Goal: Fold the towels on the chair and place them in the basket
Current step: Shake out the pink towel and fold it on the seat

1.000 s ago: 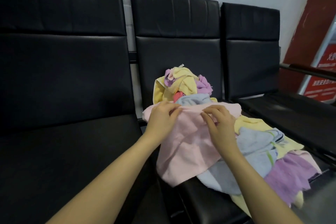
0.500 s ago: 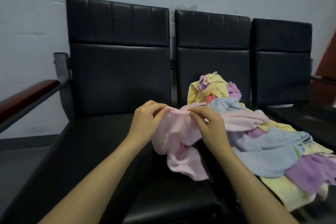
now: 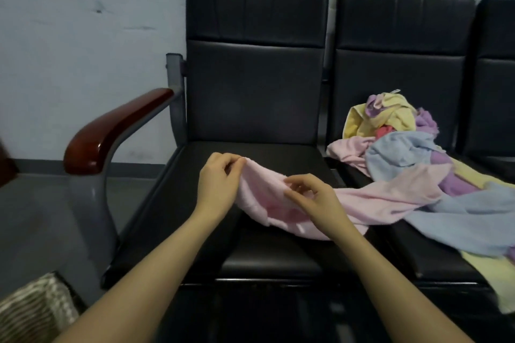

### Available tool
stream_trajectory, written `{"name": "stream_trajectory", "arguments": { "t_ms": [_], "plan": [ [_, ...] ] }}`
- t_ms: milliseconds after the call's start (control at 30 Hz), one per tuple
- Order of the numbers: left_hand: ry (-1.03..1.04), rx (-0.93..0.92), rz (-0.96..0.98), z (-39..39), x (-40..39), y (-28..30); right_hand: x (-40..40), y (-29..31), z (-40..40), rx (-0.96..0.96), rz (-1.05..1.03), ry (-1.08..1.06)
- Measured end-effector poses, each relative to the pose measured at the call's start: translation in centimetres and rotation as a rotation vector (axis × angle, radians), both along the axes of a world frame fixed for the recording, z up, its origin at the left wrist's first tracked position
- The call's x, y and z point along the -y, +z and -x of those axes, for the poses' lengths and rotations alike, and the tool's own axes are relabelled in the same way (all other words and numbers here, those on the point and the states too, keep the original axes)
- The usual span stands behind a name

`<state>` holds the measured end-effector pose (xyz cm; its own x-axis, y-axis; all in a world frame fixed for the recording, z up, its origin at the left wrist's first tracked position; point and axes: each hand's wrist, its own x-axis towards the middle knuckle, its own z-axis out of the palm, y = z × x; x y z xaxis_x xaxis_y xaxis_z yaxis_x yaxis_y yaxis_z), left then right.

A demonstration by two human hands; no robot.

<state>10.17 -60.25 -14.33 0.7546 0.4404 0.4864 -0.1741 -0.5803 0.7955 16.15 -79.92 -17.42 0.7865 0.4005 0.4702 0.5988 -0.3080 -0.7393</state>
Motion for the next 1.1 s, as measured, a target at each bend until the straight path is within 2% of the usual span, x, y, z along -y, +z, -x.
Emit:
{"name": "stream_trajectory", "arguments": {
  "t_ms": [133, 200, 267, 433, 533, 600, 767, 867, 933, 1033, 1100],
  "plan": [
    [0.109, -0.078, -0.103, 0.2, -0.2, -0.5, 1.0, -2.6, 0.0, 0.008, 0.053, -0.124],
    [0.109, -0.169, -0.218, 0.0, -0.1, -0.7, 1.5, -3.1, -0.3, 0.058, 0.021, -0.253],
    [0.068, -0.282, -0.345, -0.3, 0.3, -1.1, 2.0, -3.3, -1.0, 0.066, 0.08, -0.359],
    [-0.13, -0.431, -0.699, -1.4, 2.0, -2.5, 2.0, -4.2, -2.0, -0.028, 0.545, -0.434],
    [-0.286, -0.501, -0.84, -2.7, 2.9, -3.7, 1.6, -4.9, -1.9, -0.085, 0.812, -0.339],
    [-0.356, -0.553, -0.89, -3.8, 3.1, -4.7, 1.2, -5.0, -2.4, -0.133, 0.909, -0.256],
    [-0.391, -0.674, -0.889, -5.1, 0.3, -5.7, -1.1, -5.3, -4.9, -0.165, 0.859, -0.125],
    [-0.315, -0.635, -0.919, -4.8, -2.1, -5.7, -3.7, -5.5, -6.1, -0.149, 0.822, -0.031],
    [-0.24, -0.582, -0.855, -4.7, -3.1, -5.6, -5.5, -5.3, -6.5, -0.163, 0.714, 0.012],
    [-0.161, -0.537, -0.645, -5.3, -4.0, -5.2, -7.2, -4.4, -6.6, -0.181, 0.454, -0.102],
    [-0.143, -0.509, -0.57, -6.0, -4.2, -5.1, -7.6, -4.0, -6.6, -0.172, 0.414, -0.202]
  ]
}}
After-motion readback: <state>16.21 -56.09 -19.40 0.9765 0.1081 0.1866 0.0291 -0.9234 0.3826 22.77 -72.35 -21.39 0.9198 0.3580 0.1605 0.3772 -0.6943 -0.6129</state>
